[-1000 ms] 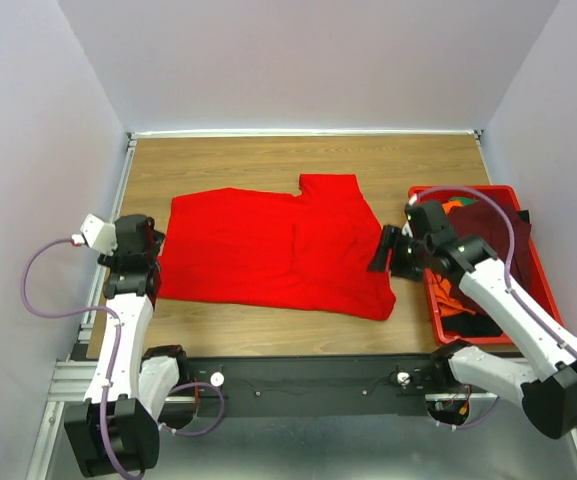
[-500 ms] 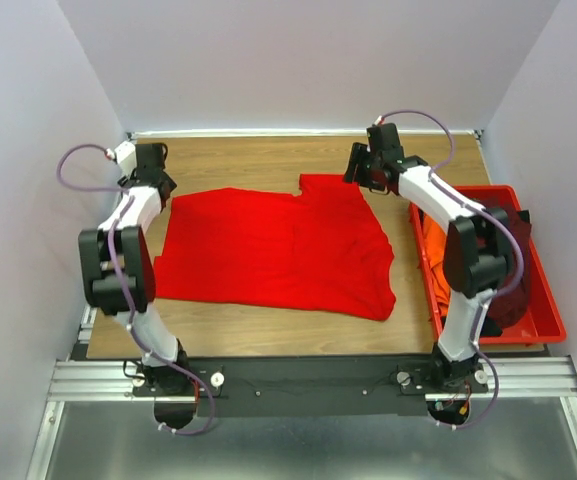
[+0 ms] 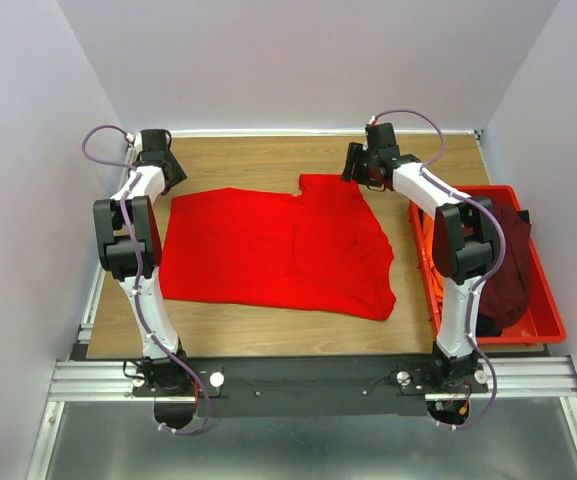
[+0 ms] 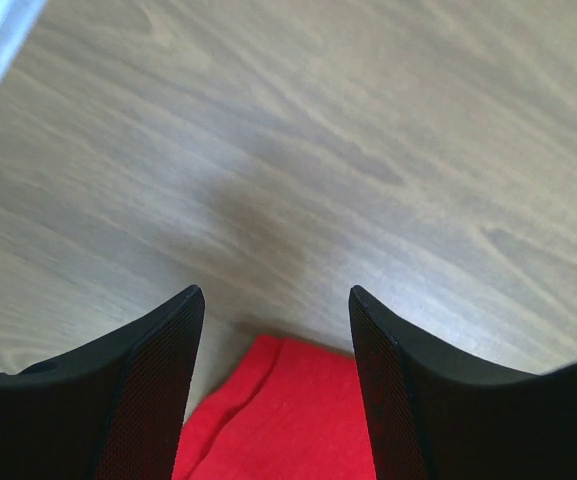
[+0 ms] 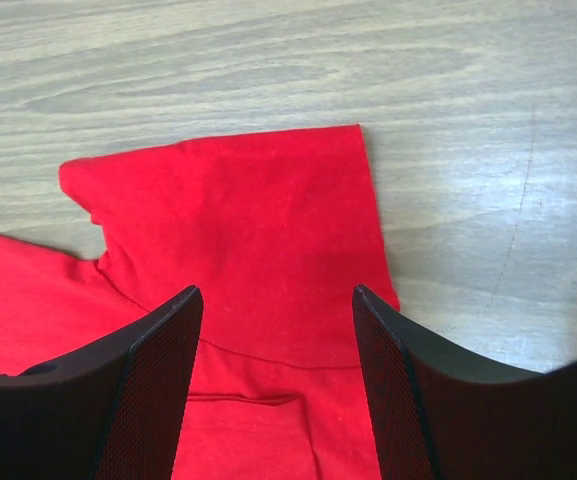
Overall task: Fold and stack the t-shirts
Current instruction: Fold the tshirt
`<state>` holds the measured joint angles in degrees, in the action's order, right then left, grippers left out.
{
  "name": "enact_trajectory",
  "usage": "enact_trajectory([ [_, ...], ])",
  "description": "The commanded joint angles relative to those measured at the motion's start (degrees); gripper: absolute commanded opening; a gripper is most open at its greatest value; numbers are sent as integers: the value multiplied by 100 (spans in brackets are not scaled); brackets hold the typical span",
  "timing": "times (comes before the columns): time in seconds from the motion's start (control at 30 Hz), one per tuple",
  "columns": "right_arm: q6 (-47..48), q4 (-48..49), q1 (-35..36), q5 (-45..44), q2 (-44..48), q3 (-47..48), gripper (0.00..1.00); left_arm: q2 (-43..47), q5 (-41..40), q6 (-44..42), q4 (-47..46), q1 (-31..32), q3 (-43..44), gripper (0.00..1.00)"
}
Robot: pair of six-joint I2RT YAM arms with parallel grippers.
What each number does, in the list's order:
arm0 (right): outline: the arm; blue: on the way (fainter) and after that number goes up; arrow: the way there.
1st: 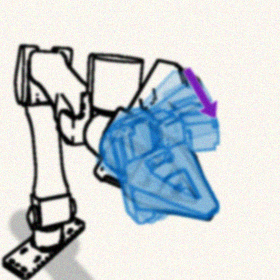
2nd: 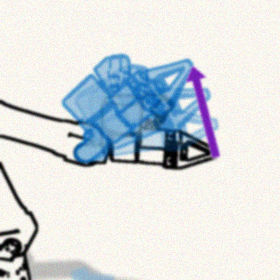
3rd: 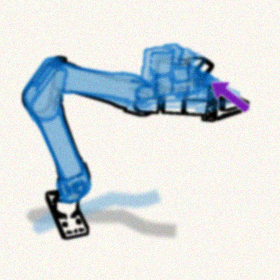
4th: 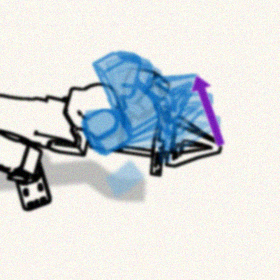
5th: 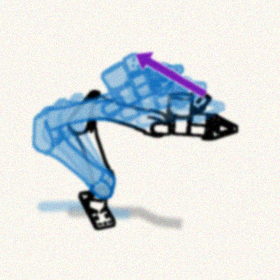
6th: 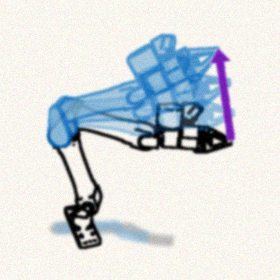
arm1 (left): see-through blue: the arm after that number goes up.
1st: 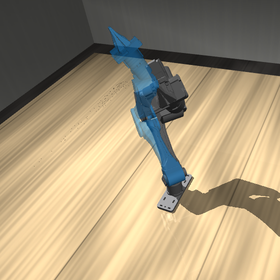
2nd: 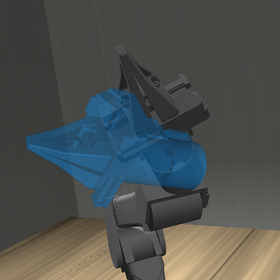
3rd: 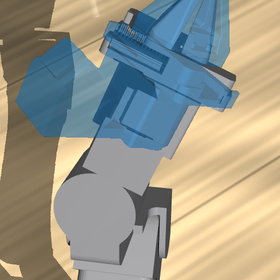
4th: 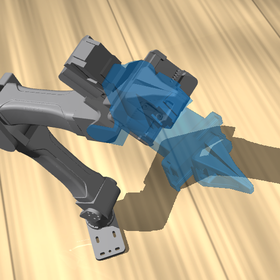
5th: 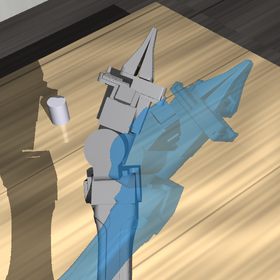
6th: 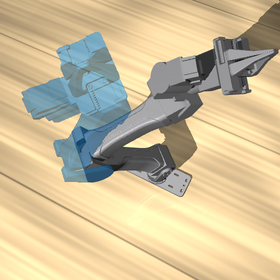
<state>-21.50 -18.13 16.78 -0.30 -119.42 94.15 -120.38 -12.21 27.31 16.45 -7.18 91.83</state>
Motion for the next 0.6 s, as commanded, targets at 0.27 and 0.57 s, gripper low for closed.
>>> enact_trajectory([
  [0.27, 58, 249, -104, 381, 103, -72, 68, -135, 772, 12, 289, -82, -499, 66],
  [0.57, 5, 301, -104, 460, 147, -134, 68, -118, 1438, -261, -53, -82, -561, 56],
])
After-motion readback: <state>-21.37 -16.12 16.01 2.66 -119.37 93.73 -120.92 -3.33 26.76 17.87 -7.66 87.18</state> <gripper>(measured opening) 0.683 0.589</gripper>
